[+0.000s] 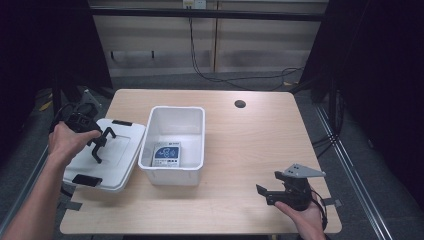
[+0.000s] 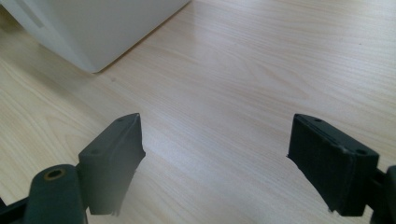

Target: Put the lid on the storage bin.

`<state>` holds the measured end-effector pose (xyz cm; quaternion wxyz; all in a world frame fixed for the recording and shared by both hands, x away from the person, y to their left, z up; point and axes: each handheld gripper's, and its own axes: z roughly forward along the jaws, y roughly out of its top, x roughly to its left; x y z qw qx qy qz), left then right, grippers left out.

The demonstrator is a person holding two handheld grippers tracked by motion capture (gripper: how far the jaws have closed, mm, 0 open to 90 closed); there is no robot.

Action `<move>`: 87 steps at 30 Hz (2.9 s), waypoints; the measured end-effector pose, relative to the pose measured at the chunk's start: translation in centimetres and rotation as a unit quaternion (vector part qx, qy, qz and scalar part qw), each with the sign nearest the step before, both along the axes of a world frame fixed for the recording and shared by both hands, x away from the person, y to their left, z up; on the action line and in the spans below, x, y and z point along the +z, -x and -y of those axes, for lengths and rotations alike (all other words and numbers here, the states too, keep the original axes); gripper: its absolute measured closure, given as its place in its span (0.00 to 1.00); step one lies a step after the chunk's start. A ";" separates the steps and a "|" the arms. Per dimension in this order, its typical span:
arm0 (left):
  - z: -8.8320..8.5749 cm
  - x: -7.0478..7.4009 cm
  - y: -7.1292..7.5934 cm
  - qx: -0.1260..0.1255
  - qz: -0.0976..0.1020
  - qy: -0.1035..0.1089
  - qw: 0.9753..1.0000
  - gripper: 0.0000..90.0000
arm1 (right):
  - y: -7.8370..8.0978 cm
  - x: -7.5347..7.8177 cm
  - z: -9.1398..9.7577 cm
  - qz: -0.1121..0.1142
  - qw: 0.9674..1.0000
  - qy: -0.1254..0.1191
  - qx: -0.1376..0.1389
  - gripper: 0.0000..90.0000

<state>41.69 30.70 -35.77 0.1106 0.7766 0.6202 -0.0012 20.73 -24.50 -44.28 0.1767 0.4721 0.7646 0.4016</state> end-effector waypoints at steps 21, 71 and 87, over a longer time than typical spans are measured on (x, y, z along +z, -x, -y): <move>-0.5 3.1 0.9 -0.014 0.013 -0.005 1.000 0.94 | 0.0 0.0 0.0 0.000 1.000 -0.001 -0.001 0.19; 8.4 9.4 0.5 -0.025 0.036 -0.008 0.999 0.94 | 0.0 0.0 0.0 -0.003 1.000 0.000 0.004 0.18; 13.0 9.7 0.1 -0.030 0.029 0.001 0.999 0.94 | 0.1 0.0 0.0 -0.001 1.000 -0.001 0.006 0.18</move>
